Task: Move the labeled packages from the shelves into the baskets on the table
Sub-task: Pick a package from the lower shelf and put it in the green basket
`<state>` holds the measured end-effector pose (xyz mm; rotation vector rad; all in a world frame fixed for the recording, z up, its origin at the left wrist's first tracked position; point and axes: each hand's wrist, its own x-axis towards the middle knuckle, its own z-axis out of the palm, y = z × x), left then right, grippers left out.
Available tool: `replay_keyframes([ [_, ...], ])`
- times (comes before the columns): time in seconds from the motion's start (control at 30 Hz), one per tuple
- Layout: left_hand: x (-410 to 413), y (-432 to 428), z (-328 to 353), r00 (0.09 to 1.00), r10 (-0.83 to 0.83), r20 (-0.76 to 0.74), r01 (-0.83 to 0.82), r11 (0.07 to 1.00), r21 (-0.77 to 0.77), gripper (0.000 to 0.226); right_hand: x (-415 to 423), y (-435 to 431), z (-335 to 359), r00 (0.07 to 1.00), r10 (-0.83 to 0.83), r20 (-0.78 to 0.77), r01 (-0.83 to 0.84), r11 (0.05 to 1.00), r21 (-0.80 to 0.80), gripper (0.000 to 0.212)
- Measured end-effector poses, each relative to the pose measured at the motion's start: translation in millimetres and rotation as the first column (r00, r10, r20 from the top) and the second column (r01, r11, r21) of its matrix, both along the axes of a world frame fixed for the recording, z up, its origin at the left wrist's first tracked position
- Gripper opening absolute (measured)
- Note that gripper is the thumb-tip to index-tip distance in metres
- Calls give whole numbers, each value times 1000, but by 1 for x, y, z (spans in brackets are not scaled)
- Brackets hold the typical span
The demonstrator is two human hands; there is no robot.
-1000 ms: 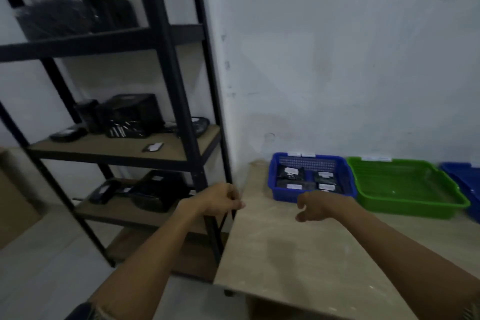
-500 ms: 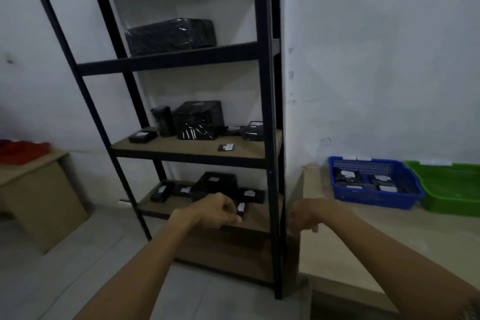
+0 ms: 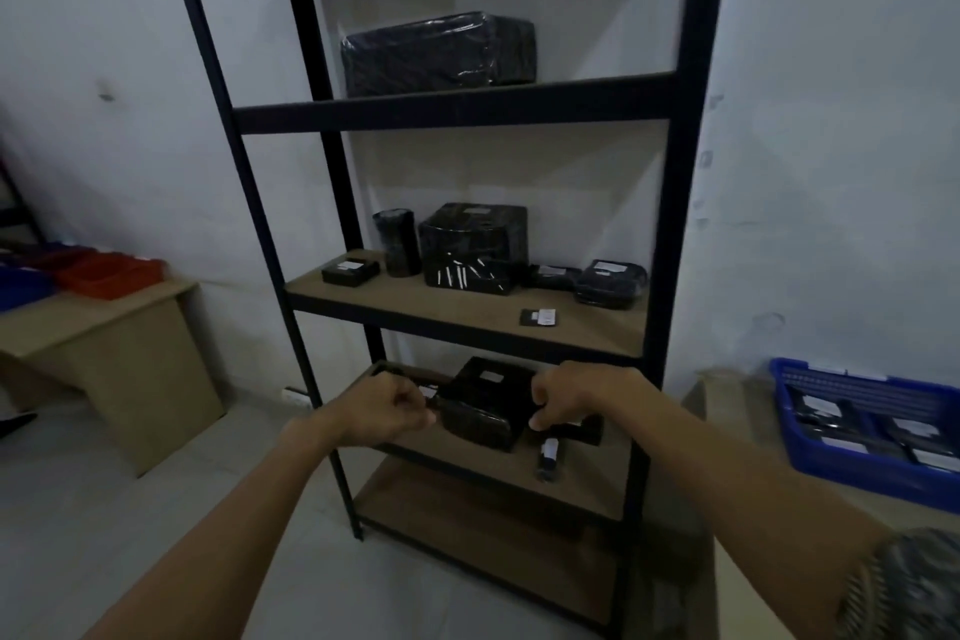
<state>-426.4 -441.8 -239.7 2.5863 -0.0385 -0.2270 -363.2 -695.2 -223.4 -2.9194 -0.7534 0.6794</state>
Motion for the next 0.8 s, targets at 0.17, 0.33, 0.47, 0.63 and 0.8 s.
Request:
replay_keyframes([
  [0.17,45,55,-6,999,-29,-21,29,1000,-1,25,40,56,0,1000,8,30,-8,1000,18,40],
  [0.33,94,123,-4,997,-77,9,77,997,-8,18,91,128,-7,998,-57,39,55,997,46,39],
  [0.47,135,181,-4,996,-85,-18,85,996,-29,11,122,189,-7,995,-95,20,94,994,60,40],
  [0.63,187,235,-12,994,-112,-9,112,994,-8,26,164,250,-10,994,-110,8,110,992,67,34],
  [0.8,241,275,-26,993,-106,-53,104,994,-38,20,224,297,-17,994,-109,-21,110,993,32,36],
])
